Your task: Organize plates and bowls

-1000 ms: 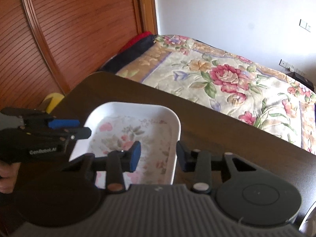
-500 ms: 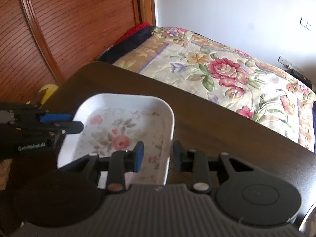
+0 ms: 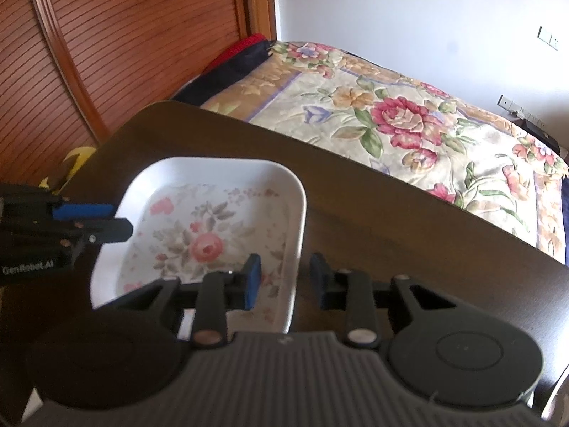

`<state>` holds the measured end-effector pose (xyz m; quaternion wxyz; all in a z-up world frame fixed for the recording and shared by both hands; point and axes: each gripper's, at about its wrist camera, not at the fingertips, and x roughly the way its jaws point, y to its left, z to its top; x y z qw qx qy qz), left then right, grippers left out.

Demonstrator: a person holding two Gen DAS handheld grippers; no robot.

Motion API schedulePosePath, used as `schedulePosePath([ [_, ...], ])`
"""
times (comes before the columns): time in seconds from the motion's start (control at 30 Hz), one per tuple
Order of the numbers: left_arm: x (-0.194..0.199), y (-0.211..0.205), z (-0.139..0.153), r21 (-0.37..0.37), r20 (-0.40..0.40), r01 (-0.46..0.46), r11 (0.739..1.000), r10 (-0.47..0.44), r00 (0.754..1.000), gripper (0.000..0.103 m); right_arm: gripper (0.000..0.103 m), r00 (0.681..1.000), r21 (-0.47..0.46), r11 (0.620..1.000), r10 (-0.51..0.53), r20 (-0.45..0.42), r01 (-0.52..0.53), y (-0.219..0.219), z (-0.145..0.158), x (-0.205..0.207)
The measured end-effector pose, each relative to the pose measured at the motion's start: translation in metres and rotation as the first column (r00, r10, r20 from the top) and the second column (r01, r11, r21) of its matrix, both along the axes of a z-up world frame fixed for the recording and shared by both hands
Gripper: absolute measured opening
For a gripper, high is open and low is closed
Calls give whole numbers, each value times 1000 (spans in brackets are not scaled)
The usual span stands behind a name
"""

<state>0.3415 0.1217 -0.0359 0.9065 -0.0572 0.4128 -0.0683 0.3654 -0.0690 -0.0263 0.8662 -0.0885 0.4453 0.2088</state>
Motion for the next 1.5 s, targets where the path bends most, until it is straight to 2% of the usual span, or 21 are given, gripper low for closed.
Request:
schedulePosePath([
  [0.07, 1, -1, -3, -8, -11, 6, 1000, -6, 1000, 20, 22, 1000, 1, 1000, 3, 1, -3, 0, 0, -1],
  [0.13, 1, -2, -5, -4, -10, 4, 1000, -4, 1000, 20, 11, 1000, 1, 1000, 3, 5, -3, 0, 0, -1],
  [0.23, 0, -3, -4, -3, -7, 6, 1000, -6, 1000, 19, 10, 1000, 4, 1000, 1, 11, -1, -2, -1, -4],
  [0.53, -16, -4, 17, 10, 72, -8, 1000, 7, 997, 19, 9, 997, 45, 999, -22, 67, 19, -5, 12, -19],
  [0.8, -42, -5, 47, 35, 141, -16, 999, 11, 990, 19, 9, 992, 69, 997, -24, 123, 15, -8, 34, -41],
  [1.23, -98, -16, 85, 62, 219, 2, 998, -16, 976, 19, 9, 975, 100, 995, -35, 220, 13, -24, 67, -99],
  [1.5, -135, -30, 95, 80, 251, 17, 997, -36, 967, 19, 9, 962, 118, 993, -49, 268, 18, -39, 78, -136],
])
